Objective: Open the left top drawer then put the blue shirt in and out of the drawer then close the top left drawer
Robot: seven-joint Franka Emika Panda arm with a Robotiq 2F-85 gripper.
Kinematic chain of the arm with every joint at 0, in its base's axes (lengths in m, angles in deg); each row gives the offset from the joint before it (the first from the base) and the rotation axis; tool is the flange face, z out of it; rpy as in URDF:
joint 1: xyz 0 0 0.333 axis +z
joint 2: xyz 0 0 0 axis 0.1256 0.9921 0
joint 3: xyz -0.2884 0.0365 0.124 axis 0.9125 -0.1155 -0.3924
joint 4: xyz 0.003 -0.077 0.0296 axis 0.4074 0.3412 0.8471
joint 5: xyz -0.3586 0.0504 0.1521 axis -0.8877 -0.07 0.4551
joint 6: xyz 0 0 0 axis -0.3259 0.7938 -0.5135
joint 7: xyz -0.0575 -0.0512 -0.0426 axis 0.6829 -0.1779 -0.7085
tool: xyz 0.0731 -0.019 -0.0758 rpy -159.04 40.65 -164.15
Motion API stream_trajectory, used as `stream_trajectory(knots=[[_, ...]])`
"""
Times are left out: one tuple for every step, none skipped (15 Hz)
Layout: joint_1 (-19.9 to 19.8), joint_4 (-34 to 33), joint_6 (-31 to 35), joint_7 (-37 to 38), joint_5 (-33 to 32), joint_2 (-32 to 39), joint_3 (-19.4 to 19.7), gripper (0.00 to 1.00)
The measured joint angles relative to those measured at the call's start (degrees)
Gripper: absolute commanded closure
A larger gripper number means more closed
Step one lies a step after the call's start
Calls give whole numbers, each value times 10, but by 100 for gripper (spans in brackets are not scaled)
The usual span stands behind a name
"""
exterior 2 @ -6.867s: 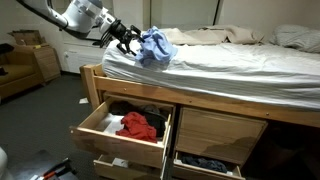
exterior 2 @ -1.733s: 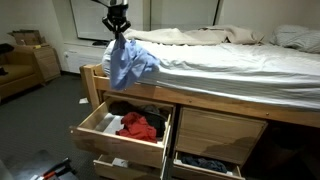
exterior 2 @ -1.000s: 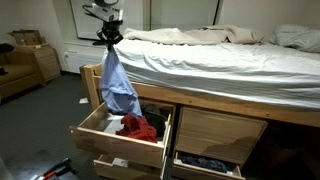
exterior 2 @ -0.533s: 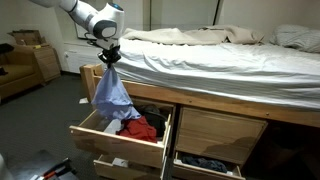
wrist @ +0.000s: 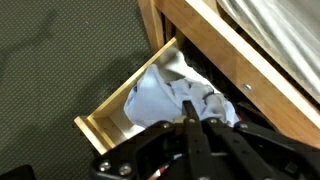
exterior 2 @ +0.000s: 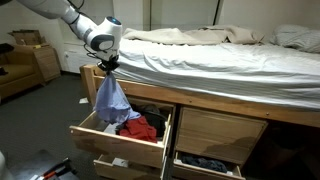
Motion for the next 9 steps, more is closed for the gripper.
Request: stream_trajectory(knots=[[2, 5, 18, -6, 2, 3, -3, 98], [4, 9, 32, -8, 4, 7, -5, 92], [6, 10, 43, -8, 6, 10, -5, 85], [7, 11, 47, -8, 6, 12, -5, 77], [7, 11, 47, -8, 6, 12, -5, 75], [7, 11, 48, -8, 6, 12, -5, 75], [7, 11, 48, -8, 6, 12, -5, 75], [7, 11, 48, -8, 6, 12, -5, 75], [7, 11, 48, -8, 6, 12, -5, 75]])
